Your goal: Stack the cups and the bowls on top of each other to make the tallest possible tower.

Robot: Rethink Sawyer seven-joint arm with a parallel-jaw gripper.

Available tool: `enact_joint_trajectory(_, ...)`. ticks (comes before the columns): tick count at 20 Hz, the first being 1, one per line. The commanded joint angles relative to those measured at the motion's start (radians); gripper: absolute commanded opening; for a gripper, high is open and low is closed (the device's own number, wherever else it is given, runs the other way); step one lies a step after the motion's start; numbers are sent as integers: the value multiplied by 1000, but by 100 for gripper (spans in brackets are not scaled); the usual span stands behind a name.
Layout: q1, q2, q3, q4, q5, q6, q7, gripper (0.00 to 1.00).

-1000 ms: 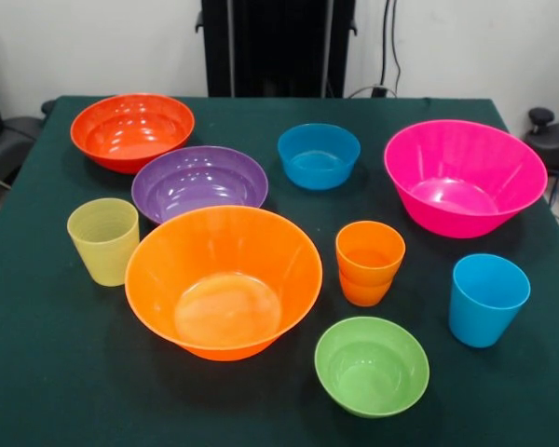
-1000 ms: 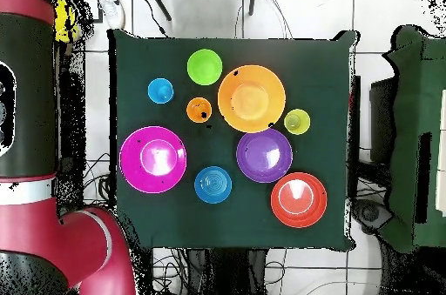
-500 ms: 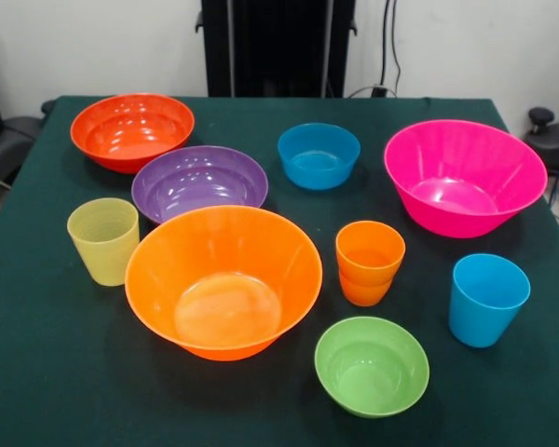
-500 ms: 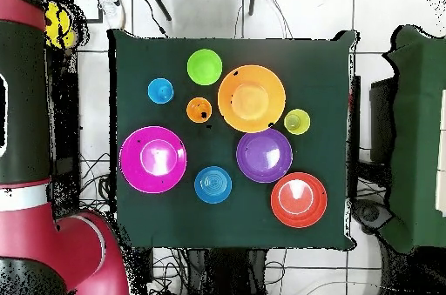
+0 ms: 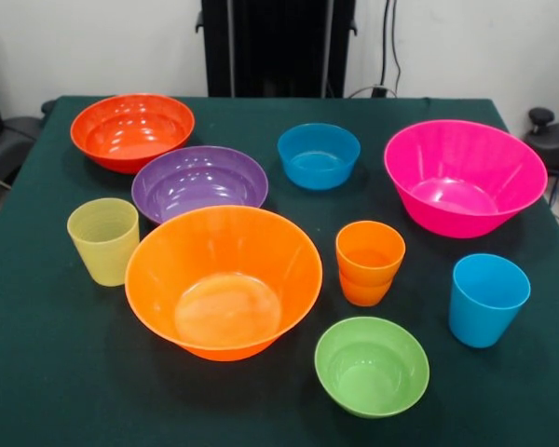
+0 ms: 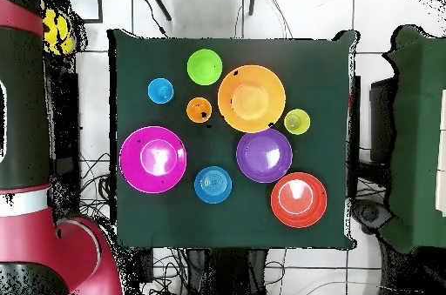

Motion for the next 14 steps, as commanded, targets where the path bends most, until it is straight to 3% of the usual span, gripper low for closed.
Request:
enact_joint_trajectory(1,28,-40,206,95,-205,27,-125,0)
enact_joint_trajectory(14,80,-74,419,188,-400,-41,-155,0)
